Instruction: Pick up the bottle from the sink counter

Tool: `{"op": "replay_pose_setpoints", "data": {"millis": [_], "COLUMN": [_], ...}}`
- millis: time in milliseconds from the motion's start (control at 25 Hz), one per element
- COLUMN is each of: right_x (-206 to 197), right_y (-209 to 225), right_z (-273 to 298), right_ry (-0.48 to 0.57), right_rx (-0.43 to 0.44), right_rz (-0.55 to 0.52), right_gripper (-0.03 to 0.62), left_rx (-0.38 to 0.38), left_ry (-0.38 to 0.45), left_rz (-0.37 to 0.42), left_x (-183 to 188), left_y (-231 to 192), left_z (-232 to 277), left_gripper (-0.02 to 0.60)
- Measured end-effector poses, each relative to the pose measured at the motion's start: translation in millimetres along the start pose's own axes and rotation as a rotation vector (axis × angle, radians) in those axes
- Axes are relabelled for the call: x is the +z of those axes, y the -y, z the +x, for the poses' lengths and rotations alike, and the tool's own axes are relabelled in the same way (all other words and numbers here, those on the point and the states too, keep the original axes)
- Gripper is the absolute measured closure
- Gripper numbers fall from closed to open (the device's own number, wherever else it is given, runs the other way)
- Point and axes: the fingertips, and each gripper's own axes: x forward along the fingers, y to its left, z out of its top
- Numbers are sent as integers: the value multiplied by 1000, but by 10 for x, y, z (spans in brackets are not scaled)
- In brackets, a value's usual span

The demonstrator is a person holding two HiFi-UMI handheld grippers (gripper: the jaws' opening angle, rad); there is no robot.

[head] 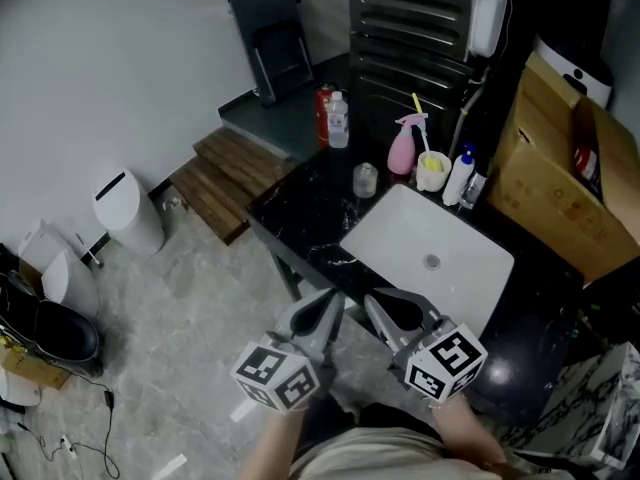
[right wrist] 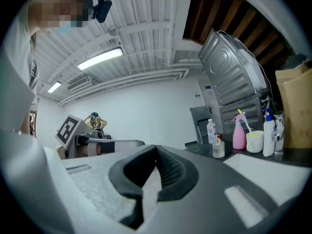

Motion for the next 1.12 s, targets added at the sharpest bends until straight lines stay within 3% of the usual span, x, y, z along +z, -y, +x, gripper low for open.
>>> {"op": "replay_pose_setpoints", "data": {"millis": [320, 680, 1120], "right_x": [65, 132, 194], "right_y": [322, 861, 1282], "right_z": [564, 1322, 2139], "right_ry": [4, -5, -18], "right_rx": [-56, -169, -276], "right_rz": [-11, 8, -12], "right_gripper": [592, 591, 591], "left_rx": [-79, -187, -295], "left_ry": [-70, -83, -146], "left_rz": [34, -11, 10], "left_x": [28, 416, 648], "left_y": [-468, -1143, -1847], "left_z": [400, 945, 1388], "left_gripper": [575, 575, 575]}}
